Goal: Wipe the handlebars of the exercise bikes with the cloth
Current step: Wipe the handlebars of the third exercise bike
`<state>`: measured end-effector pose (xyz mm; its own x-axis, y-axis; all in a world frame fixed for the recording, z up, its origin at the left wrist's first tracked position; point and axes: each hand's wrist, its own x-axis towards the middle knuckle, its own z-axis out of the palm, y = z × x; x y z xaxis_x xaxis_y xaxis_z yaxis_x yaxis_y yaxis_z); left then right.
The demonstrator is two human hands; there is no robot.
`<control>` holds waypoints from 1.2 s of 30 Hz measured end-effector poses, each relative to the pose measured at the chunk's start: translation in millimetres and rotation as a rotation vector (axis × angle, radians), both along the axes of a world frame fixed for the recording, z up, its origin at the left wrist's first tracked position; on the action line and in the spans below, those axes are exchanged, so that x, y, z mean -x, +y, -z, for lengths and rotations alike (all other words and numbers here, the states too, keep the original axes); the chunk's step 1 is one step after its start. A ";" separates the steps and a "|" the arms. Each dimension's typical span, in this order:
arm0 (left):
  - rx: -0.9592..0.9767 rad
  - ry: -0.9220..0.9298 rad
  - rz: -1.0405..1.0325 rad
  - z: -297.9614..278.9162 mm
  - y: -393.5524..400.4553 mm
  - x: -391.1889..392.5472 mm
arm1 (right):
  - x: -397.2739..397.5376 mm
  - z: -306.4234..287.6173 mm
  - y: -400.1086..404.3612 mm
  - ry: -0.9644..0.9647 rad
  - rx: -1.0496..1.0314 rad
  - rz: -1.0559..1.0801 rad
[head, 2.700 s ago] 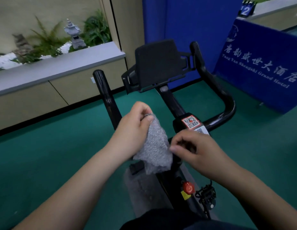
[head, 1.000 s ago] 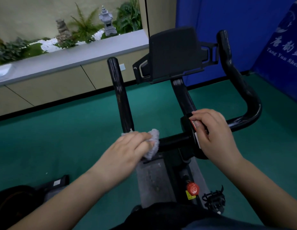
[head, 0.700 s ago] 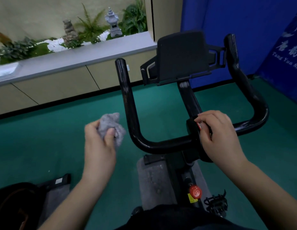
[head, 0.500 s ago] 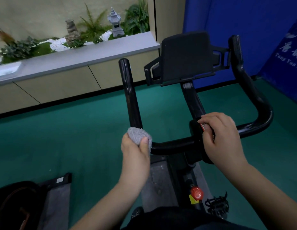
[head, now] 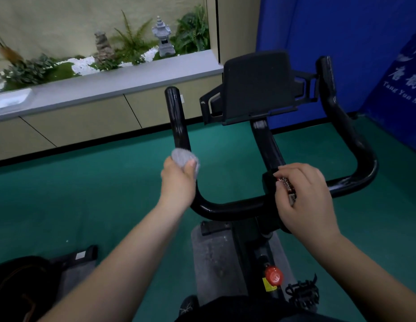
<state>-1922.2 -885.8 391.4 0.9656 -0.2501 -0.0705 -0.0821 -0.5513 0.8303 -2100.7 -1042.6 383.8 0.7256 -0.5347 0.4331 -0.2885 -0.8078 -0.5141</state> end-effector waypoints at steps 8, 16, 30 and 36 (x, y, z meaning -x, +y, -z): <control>-0.060 0.031 0.027 -4.7 -2.0 5.8 | -2.8 -3.9 3.3 0.045 0.006 0.041; -0.057 -0.082 0.028 -35.2 -51.0 -81.6 | -3.7 -3.6 3.2 0.031 0.028 0.053; 0.204 -0.146 0.119 -43.0 -58.7 -134.4 | -7.0 -5.4 9.3 0.036 0.071 0.123; 0.131 0.069 0.192 -10.5 -16.3 -75.5 | -7.4 -5.9 9.9 0.035 0.075 0.127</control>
